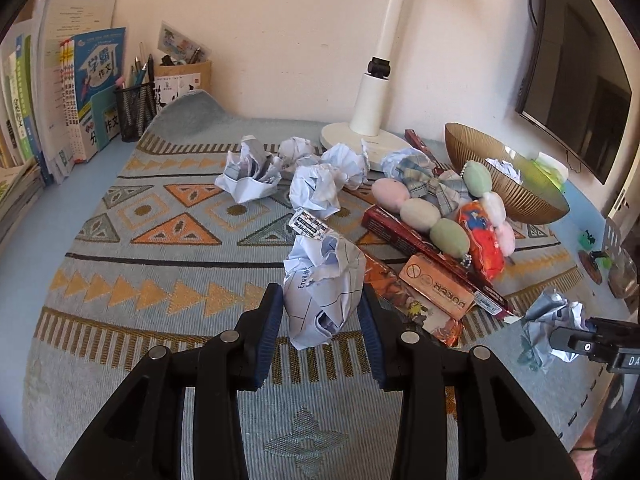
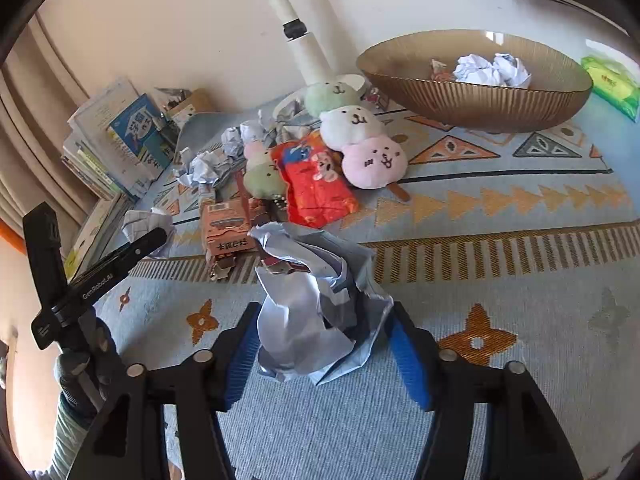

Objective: Organize objects
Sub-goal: 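Grasp crumpled paper with the left gripper while the right grasps more crumpled paper, then carry both paper wads over the golden bowl and open both grippers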

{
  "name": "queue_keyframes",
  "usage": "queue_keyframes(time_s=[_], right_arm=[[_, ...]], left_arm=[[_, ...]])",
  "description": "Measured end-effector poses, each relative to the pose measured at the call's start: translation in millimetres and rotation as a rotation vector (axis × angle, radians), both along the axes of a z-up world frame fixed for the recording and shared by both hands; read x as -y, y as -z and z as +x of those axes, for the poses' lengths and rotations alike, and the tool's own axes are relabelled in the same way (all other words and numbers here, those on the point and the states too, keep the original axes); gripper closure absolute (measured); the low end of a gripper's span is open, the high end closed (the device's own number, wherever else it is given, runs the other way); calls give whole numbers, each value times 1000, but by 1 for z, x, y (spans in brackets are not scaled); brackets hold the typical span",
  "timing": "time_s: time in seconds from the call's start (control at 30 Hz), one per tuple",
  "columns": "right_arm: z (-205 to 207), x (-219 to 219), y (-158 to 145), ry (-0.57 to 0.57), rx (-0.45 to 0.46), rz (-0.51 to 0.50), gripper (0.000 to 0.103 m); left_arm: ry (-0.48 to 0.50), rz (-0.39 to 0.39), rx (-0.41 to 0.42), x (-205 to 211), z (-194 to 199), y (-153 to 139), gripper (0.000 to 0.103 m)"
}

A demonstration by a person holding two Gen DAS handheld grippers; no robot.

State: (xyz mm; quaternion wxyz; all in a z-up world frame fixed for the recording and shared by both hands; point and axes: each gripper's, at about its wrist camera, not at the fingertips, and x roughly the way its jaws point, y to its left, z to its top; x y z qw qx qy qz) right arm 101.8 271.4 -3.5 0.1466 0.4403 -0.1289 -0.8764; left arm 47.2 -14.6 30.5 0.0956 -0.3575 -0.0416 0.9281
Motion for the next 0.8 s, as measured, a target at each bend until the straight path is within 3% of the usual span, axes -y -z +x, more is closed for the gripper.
queue_keyframes(time_s=[0.27, 0.3, 0.33, 0.53, 0.67, 0.8], right_arm=[[7, -9, 7, 38, -26, -38, 35], [9, -10, 7, 48, -36, -42, 37], [11, -10, 7, 58, -45, -43, 49], [25, -20, -6, 94, -109, -38, 53], [27, -45, -42, 128, -191, -14, 53], [13, -78, -94, 210, -306, 19, 52]], left_arm=[[27, -45, 4, -11, 1, 2, 67], [27, -44, 4, -11, 1, 3, 67], [26, -42, 5, -10, 1, 3, 67], [12, -71, -4, -15, 4, 1, 67], [23, -73, 0, -26, 2, -13, 68], [143, -13, -69, -67, -9, -66, 68]])
